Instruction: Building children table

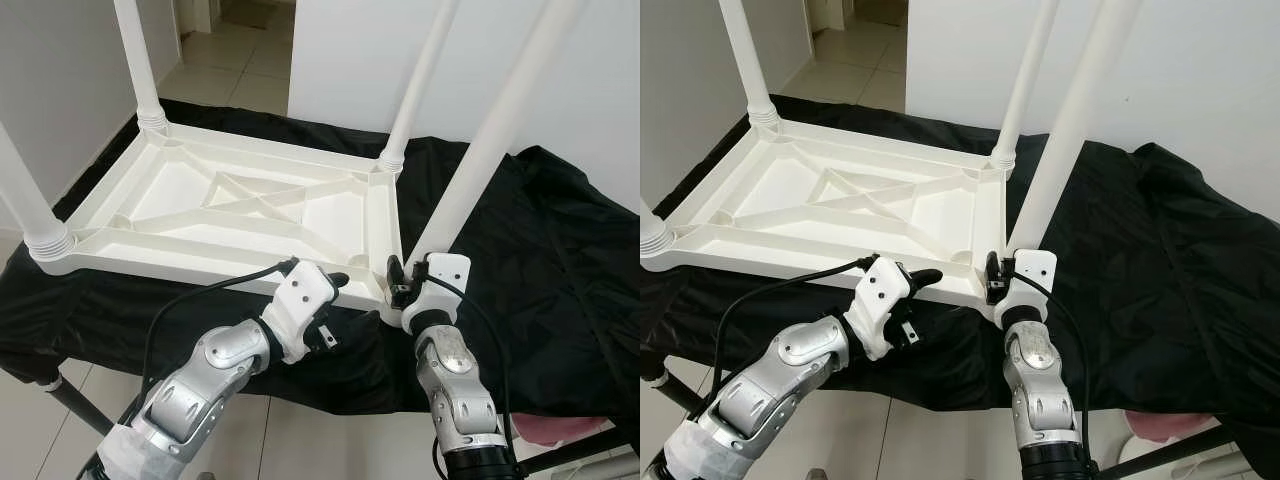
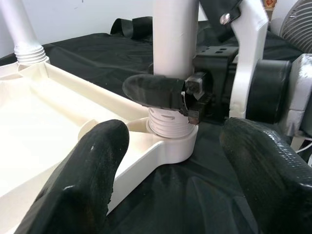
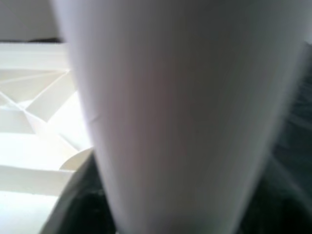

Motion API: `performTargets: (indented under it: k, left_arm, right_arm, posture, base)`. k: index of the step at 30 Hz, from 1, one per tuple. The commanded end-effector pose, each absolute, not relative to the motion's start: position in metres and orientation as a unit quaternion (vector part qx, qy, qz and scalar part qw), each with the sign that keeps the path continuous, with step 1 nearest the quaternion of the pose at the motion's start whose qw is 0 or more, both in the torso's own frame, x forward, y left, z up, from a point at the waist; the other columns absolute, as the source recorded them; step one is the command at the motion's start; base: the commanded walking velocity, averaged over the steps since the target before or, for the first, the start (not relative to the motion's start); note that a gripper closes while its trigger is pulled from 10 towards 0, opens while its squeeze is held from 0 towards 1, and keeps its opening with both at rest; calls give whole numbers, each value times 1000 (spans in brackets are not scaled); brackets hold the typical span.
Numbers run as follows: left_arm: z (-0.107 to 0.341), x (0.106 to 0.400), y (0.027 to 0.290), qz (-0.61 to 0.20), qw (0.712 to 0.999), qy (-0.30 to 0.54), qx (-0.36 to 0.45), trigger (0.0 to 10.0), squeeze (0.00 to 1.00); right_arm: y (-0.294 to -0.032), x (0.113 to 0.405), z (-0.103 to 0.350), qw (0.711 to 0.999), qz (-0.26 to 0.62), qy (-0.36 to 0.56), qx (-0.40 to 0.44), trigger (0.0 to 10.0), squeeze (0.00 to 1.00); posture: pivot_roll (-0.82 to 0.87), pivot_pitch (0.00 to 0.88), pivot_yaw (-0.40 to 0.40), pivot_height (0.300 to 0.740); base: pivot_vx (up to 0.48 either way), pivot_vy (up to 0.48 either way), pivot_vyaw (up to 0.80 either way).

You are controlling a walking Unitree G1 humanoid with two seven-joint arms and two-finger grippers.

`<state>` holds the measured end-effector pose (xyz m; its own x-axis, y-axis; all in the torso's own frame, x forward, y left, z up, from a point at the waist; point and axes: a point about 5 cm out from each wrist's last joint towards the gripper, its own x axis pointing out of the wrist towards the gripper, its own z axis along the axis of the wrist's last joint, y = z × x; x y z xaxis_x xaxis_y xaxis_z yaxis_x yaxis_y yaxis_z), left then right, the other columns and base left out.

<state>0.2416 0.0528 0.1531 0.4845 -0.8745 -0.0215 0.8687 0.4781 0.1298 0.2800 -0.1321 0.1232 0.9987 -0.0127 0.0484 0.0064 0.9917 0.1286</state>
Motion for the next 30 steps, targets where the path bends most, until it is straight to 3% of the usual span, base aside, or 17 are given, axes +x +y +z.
performTargets:
  k: [1,14,15,20,30]
  left_arm:
    - [151,240,50,-529,845,-21,70,10000,0]
    - [148,242,48,-519,851,-25,84,10000,0]
    - [149,243,49,-511,854,-30,94,10000,0]
    - [149,247,49,-499,858,-37,111,10000,0]
    - [143,250,47,-486,863,-41,132,10000,0]
  right_arm:
    - [-132,277,125,995,3,-33,89,10000,1000]
    - [-144,279,127,992,75,-54,87,10000,1000]
    - [-144,278,127,985,129,-56,95,10000,0]
    - [-151,279,128,969,231,-65,64,10000,0]
    - [-163,290,123,962,268,-54,26,10000,0]
  posture:
    - [20,0,-116,740]
    - [20,0,-118,740]
    - [17,0,-116,740]
    - [21,0,-115,740]
    - [24,0,-108,740]
  base:
    - [0,0,0]
    - [0,0,0]
    - [0,0,0]
    - [0,0,0]
    - [0,0,0]
